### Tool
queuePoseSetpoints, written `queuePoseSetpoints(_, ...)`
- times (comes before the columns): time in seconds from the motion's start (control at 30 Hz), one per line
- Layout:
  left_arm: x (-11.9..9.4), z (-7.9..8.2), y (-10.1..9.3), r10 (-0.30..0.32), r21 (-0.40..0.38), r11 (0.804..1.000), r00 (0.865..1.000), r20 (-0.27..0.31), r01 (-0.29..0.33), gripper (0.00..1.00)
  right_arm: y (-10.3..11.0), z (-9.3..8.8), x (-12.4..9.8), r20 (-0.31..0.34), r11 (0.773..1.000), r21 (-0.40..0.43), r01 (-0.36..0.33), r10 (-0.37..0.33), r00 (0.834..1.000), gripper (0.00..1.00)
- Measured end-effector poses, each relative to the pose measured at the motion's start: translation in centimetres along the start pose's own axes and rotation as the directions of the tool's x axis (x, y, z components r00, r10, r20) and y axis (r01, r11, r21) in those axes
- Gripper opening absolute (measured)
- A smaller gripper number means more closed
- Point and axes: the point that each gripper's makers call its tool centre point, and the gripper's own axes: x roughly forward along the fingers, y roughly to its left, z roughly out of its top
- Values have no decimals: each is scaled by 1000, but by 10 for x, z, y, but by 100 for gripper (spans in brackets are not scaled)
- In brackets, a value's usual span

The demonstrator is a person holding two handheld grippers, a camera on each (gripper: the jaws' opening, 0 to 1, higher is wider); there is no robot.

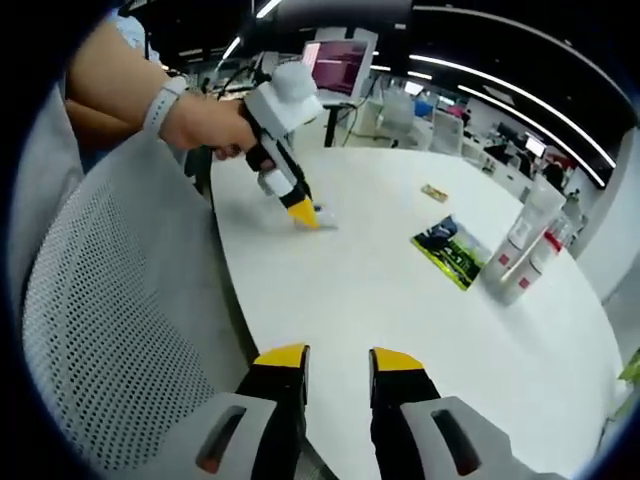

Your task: Arrange the skincare products in the storage area until every visible bottle or jar stands upright without overlapping.

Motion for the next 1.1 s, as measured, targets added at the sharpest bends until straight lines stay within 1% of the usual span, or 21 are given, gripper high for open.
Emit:
queuePoseSetpoints(0.1, -6, 9, -7, -16, -14, 1000, 999, 43, 17, 35, 1, 0, 0, 0, 1000, -2, -6, 6, 1000, 21)
queuePoseSetpoints(0.13, -8, 11, -9, -16, -19, 1000, 999, 48, 17, 35, 1, 0, 0, -3, 1000, -3, -5, 5, 1000, 21)
queuePoseSetpoints(0.17, -11, 14, -13, -26, -37, 999, 998, 63, 28, 35, 1, -1, 1, -5, 1000, -4, -4, 4, 1000, 21)
queuePoseSetpoints(0.23, -14, 18, -19, -40, -41, 998, 995, 88, 44, 35, 1, 0, 1, -2, 1000, 3, -4, 4, 1000, 21)
queuePoseSetpoints(0.3, -20, 20, -27, -54, -41, 997, 993, 101, 58, 35, 0, -1, 1, -4, 1000, 6, -3, 3, 1000, 21)
queuePoseSetpoints(0.37, -25, 23, -33, -68, -49, 996, 990, 126, 75, 35, 0, -1, 1, -4, 1000, 7, -4, 4, 1000, 21)
queuePoseSetpoints(0.43, -32, 23, -41, -90, -43, 994, 985, 146, 97, 35, 1, 0, 1, -1, 1000, 8, -5, 5, 1000, 21)
queuePoseSetpoints(0.47, -35, 21, -45, -100, -25, 994, 984, 150, 105, 35, 1, 0, 1, 0, 1000, 9, -6, 6, 1000, 21)
queuePoseSetpoints(0.63, -41, 13, -52, -117, 19, 993, 985, 128, 115, 35, 1, 0, 1, 1, 1000, 9, -7, 7, 1000, 22)
queuePoseSetpoints(0.77, -47, 10, -58, -127, 61, 991, 984, 121, 121, 35, 0, 0, 2, -1, 1000, 10, -6, 6, 1000, 22)
queuePoseSetpoints(0.83, -51, 5, -61, -129, 107, 987, 986, 101, 118, 35, 0, 0, 1, -2, 1000, 15, -4, 4, 1000, 22)
queuePoseSetpoints(0.87, -53, 2, -60, -112, 122, 987, 989, 95, 100, 35, 0, 0, 2, -2, 1000, 14, -4, 4, 1000, 22)
queuePoseSetpoints(0.93, -57, -2, -58, -96, 156, 985, 991, 96, 80, 35, -5, -1, 1, -5, 1000, 16, 18, -18, 1000, 22)
queuePoseSetpoints(1.0, -60, -2, -58, -93, 140, 987, 991, 98, 79, 35, -9, -2, 0, -10, 999, 36, 38, -38, 999, 22)
queuePoseSetpoints(1.1, -66, 0, -64, -96, 157, 984, 991, 97, 80, 35, -11, -1, -1, -3, 998, 39, 46, -45, 999, 22)
